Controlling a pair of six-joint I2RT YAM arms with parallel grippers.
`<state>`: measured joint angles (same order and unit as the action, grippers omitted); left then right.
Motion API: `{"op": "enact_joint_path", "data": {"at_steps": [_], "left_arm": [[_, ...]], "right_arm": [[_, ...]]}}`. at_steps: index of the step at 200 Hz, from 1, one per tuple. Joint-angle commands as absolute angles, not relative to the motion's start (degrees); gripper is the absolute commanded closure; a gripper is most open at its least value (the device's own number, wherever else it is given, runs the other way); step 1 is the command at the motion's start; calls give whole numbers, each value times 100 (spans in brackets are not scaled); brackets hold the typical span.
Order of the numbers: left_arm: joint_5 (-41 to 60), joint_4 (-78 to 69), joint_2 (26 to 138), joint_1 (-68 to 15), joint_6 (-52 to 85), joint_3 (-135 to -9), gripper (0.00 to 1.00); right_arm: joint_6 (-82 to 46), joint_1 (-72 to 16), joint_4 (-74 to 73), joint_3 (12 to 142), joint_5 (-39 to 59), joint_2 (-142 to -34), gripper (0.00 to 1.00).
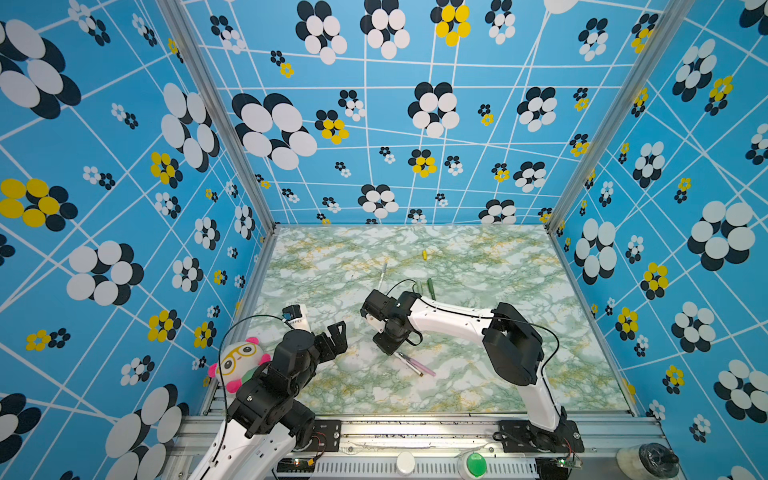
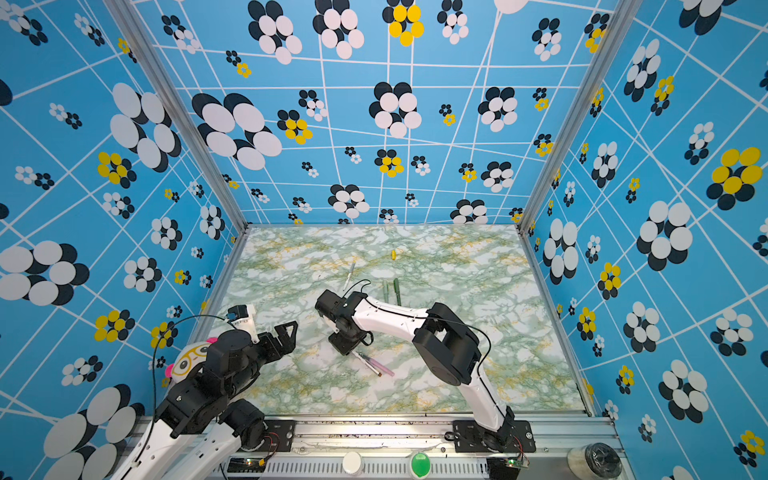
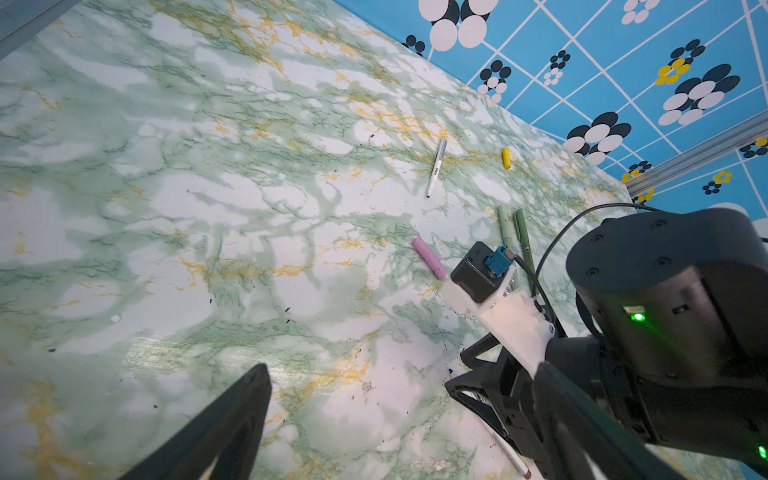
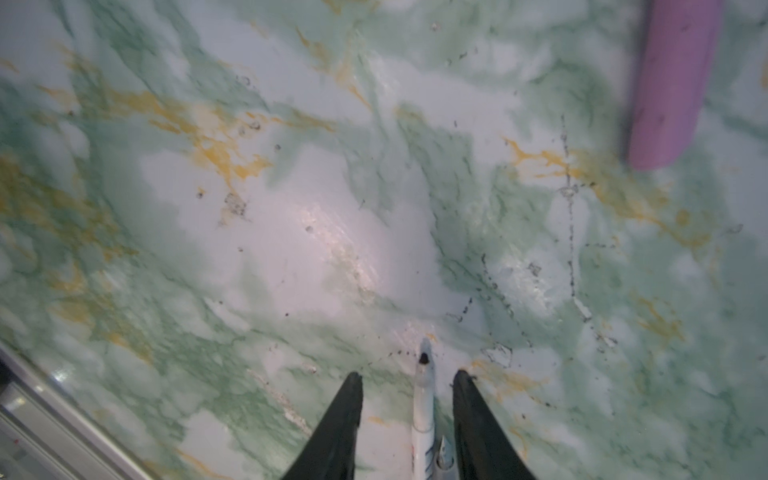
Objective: Insert the pens into the pen caps
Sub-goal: 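Move the right gripper to the white marker and grasp it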
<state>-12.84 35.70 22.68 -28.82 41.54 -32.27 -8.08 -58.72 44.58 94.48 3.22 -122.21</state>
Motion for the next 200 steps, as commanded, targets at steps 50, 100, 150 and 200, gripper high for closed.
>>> {"op": "enact_joint_path", "data": {"at_steps": [50,100,150,200], "left_arm": [[-1062,3331,2426,-2691,4061,-3166,1],[-1006,3296,2483,-2624,4035,-3220,1],[-962,3248,2595,-2593,3956,-3326,1],[-940,3217,2571,-2585,3980,-3317,1]], "right_arm": [[-651,-5932,4780,9615,96,-12671,65],[-642,-6008,4790,9454,149,-12665,70],[-678,-6046,4799,9295,105,-12547,74],[-714,-6061,4816,9274,139,-12507,81]]}}
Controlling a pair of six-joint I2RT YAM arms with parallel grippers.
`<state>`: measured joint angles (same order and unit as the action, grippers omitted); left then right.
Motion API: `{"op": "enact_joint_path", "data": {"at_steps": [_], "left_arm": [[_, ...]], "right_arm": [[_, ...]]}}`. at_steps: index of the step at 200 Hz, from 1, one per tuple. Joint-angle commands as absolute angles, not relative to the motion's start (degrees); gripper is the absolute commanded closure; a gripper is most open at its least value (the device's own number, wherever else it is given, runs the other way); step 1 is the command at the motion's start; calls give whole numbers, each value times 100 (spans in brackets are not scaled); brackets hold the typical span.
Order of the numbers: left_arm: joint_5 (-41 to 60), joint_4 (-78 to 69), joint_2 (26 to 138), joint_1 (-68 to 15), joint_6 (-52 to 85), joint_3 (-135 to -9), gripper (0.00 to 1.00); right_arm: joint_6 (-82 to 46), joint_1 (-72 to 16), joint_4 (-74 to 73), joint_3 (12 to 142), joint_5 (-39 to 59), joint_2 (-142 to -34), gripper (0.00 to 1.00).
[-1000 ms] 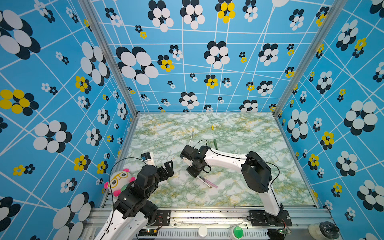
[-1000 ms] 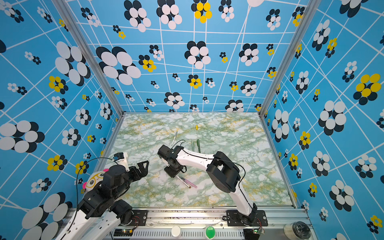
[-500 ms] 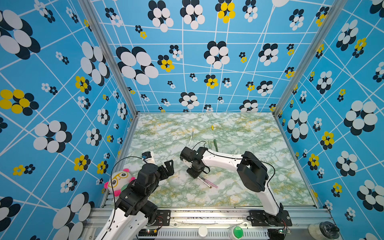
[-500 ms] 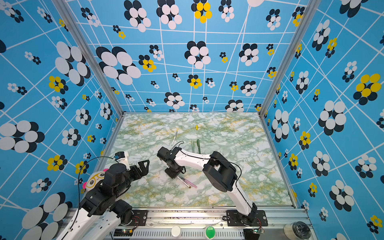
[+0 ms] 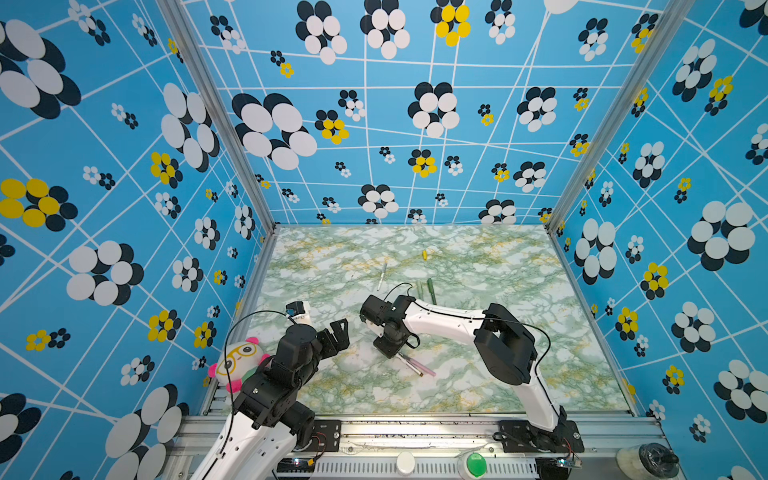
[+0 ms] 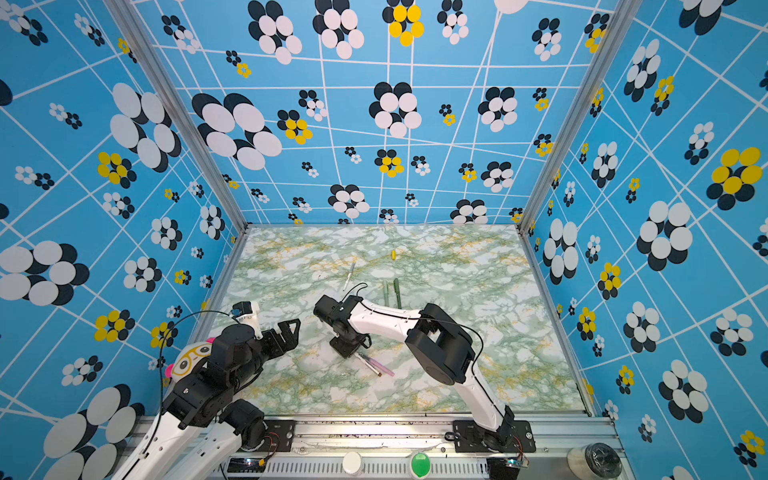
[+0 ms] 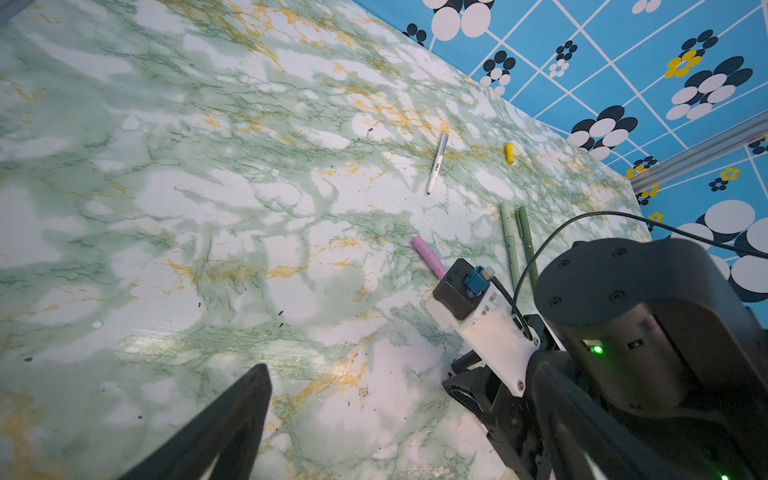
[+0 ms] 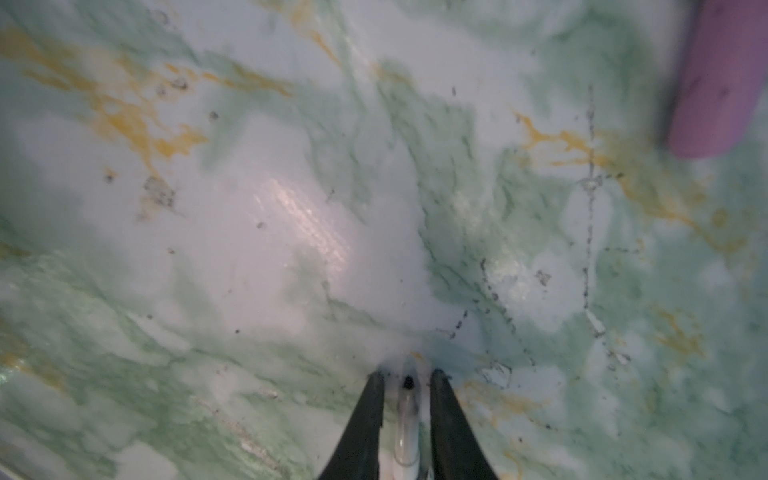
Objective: Insert the pens into the pen caps
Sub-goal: 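Move the right gripper to the white marker and grasp it, then lift the white marker to the left gripper and close the left gripper on it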
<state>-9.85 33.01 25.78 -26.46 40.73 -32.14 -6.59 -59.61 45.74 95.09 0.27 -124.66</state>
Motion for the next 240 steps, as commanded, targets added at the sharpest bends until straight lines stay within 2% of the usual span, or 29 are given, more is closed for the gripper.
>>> {"op": "enact_joint_path", "data": {"at_steps": [1,61,158,240], "left_arm": [[-940,3217,2569,-2589,3981,-3311,1],[-914,3023,2549,-2575,4001,-3250,1],[-683,2650,2558,-2552,3941,-3135,1],[967,1603,3337,-2544,3072,-3164,0]], "right_arm": [[-713,-6063,4816,9273,140,-12507,81],[-861,-6059,4738,9432,551,-12509,85],[-1083,-5764,4790,10193,580,-12089,87],[-1555,-5062,4181,9649,742,-11088,89]]}}
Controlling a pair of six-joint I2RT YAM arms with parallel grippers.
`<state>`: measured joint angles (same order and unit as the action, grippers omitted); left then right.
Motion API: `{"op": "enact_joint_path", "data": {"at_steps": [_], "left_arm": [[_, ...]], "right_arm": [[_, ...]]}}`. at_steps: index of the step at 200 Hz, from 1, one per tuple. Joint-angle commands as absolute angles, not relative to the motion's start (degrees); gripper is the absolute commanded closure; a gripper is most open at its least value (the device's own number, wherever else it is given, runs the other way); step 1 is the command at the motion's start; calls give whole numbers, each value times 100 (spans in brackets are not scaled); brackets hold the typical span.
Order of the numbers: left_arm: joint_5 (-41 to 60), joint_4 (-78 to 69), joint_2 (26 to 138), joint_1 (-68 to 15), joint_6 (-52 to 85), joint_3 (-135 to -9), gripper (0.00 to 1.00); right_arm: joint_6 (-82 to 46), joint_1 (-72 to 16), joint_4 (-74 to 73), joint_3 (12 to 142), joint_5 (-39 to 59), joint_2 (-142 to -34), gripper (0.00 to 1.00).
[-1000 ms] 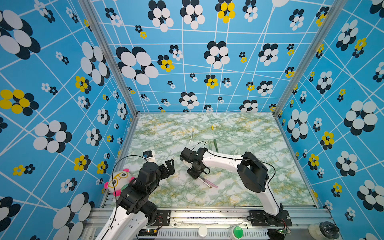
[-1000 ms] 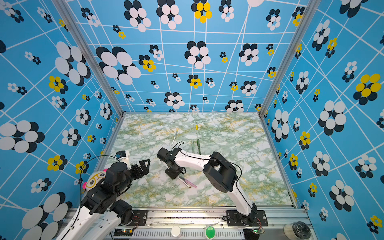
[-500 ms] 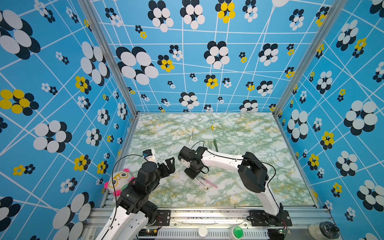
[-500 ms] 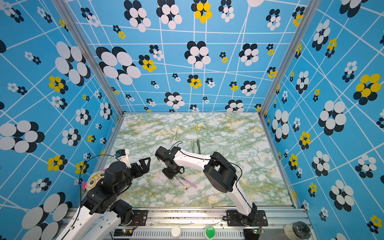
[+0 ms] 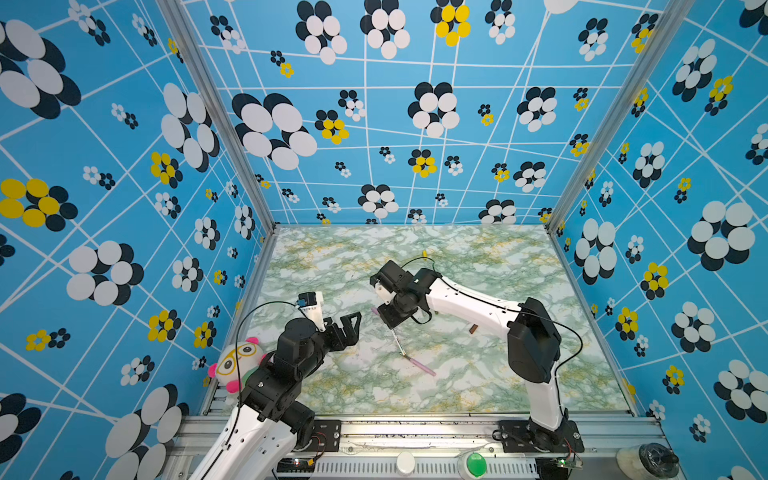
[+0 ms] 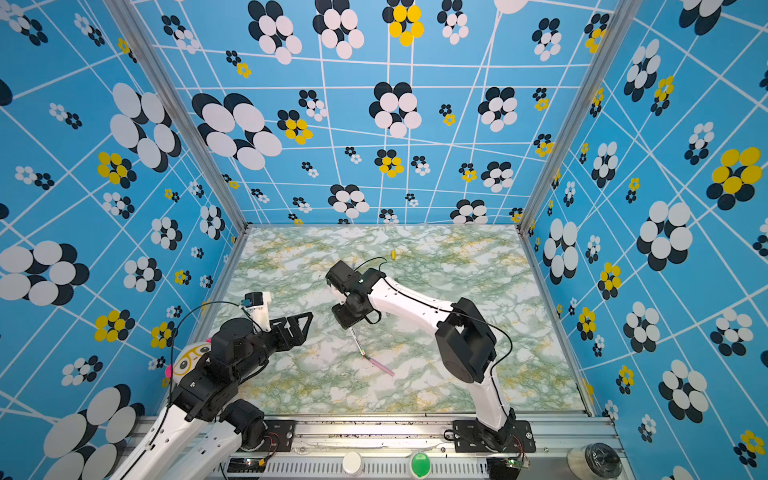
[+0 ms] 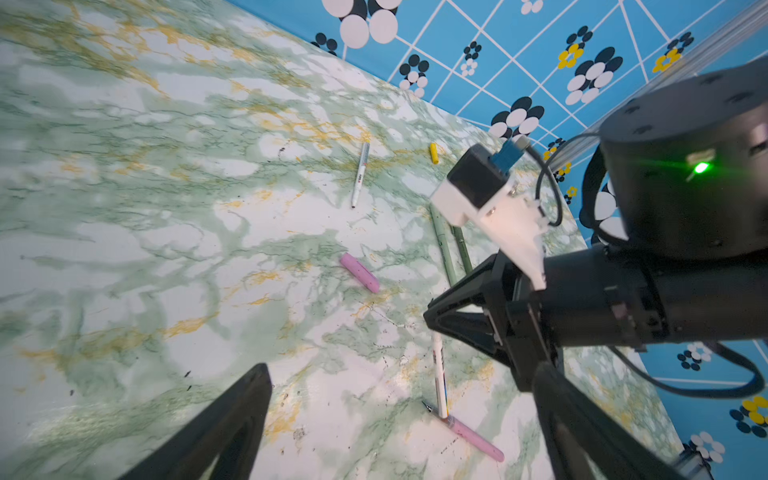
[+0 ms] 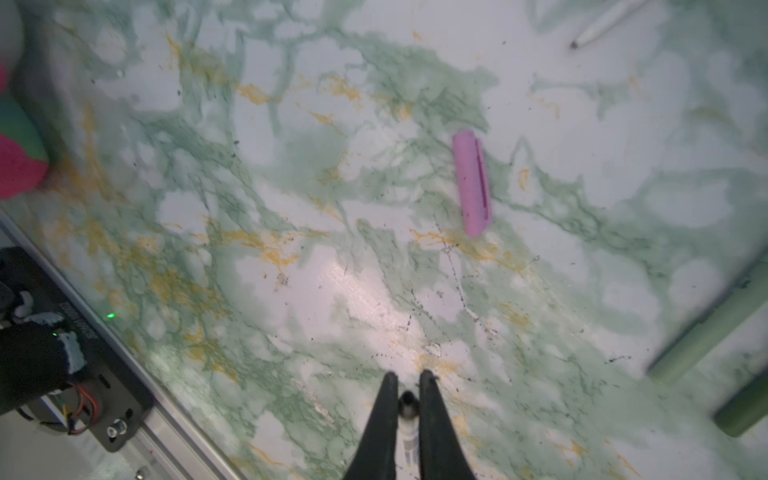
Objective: Insert the pens into the pen caps
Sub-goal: 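Lift the white marker to the left gripper and close the left gripper on it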
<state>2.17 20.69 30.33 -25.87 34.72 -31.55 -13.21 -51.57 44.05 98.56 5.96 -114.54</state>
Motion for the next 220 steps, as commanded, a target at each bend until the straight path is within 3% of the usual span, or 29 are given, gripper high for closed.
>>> {"op": "enact_joint_path", "data": {"at_steps": [1,112,220], "left_arm": [[984,1597,3352,-2542,3065,-3173,0],[2641,490,4350,-2686,2040,-3258,7],[2700,84,5896,-3433,1855,-4045,18]], "right_arm": [[-1556,-5051,4174,9639,752,-11064,89],[-2030,-4314,3485,8877,1618,-9797,90],[-2283,-4181,2876,8136,2193,-8809,90]]}}
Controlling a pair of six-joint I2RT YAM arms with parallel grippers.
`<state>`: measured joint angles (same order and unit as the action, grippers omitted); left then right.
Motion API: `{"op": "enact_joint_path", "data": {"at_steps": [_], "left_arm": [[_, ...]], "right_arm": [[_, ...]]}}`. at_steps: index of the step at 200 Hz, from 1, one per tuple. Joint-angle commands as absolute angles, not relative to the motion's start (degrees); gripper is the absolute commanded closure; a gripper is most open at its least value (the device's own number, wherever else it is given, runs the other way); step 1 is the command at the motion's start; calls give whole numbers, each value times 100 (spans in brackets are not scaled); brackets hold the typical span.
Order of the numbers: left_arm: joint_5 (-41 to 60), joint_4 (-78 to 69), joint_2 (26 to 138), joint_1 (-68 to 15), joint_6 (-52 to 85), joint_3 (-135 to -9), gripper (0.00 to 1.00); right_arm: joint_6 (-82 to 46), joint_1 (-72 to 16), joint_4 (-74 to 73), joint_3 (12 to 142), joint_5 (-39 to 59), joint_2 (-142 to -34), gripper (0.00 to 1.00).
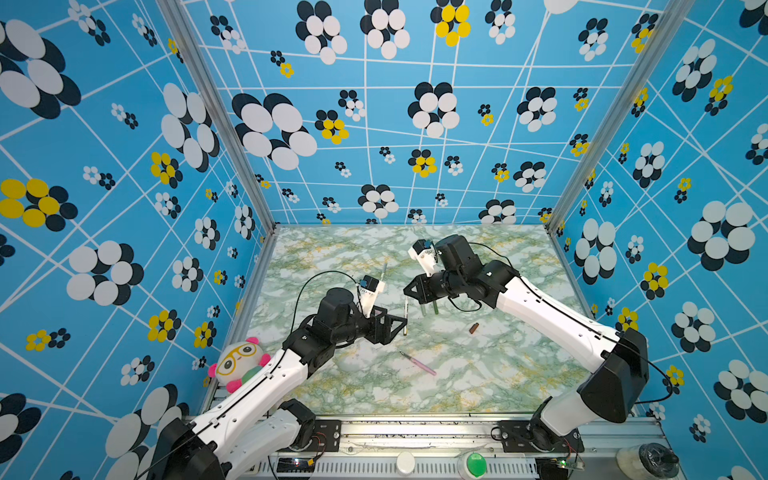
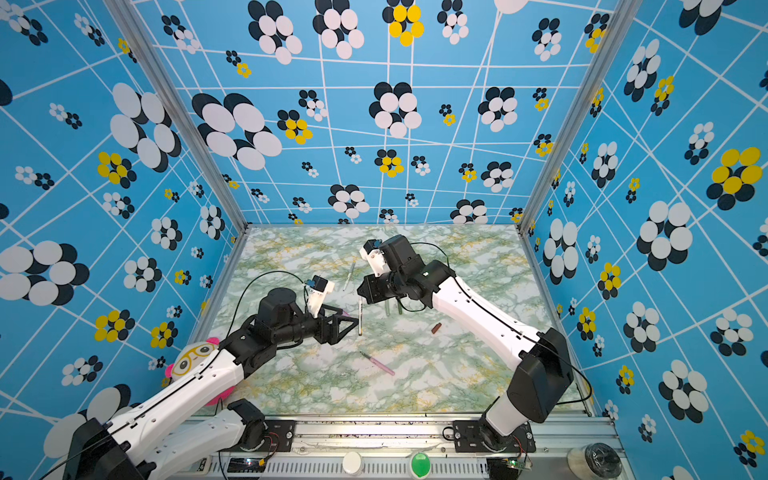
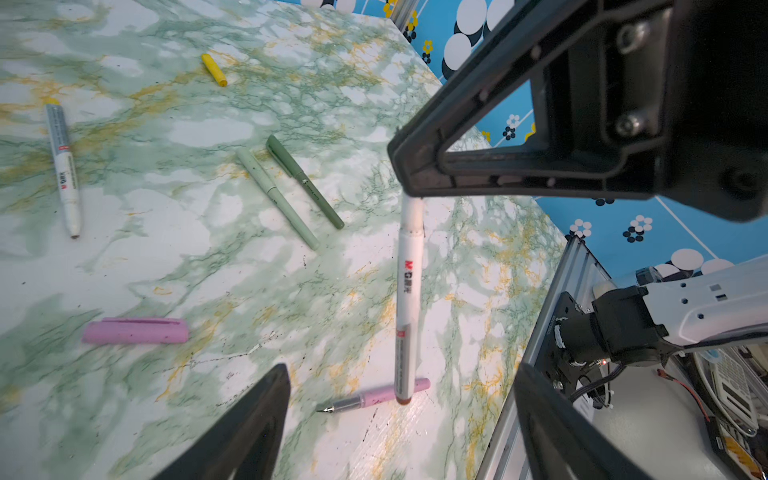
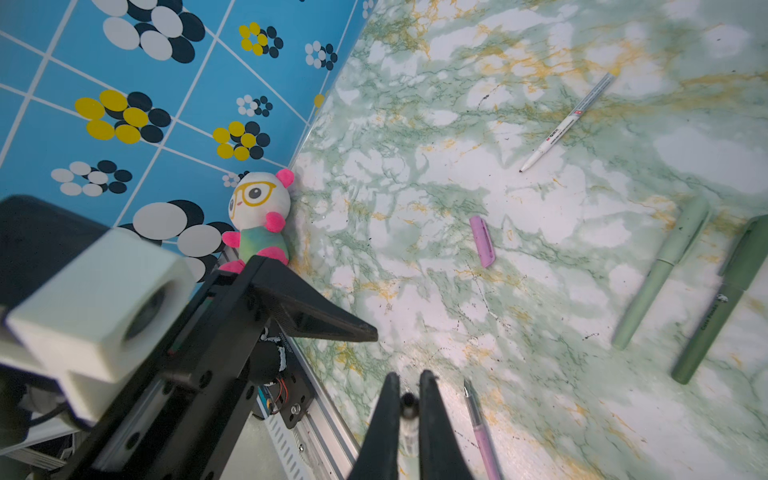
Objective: Insert the pens into the pen caps
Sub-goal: 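Lift the white marker to the left gripper and close the left gripper on it, then release the marker and move the right gripper to the red cap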
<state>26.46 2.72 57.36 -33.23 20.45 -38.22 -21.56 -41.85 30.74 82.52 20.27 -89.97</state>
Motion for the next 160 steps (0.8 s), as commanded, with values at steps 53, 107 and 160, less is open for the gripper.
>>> {"op": "enact_joint_path", "data": {"at_steps": [53,107,160], "left_arm": [[2543,-63,6289,-3560,1889,-4160,30],[2432,-105,6443,-3595,1986,-4228,55],[2312,-35,6399,-3599,1974,-4228,82]], "right_arm": [[-2394,-4177,2769,8054,2268,-8616,90],[-2375,-4183,2793,8033,2232,-8559,90],[-2344,-4176,2799,8077,2137,-8620,90]]}}
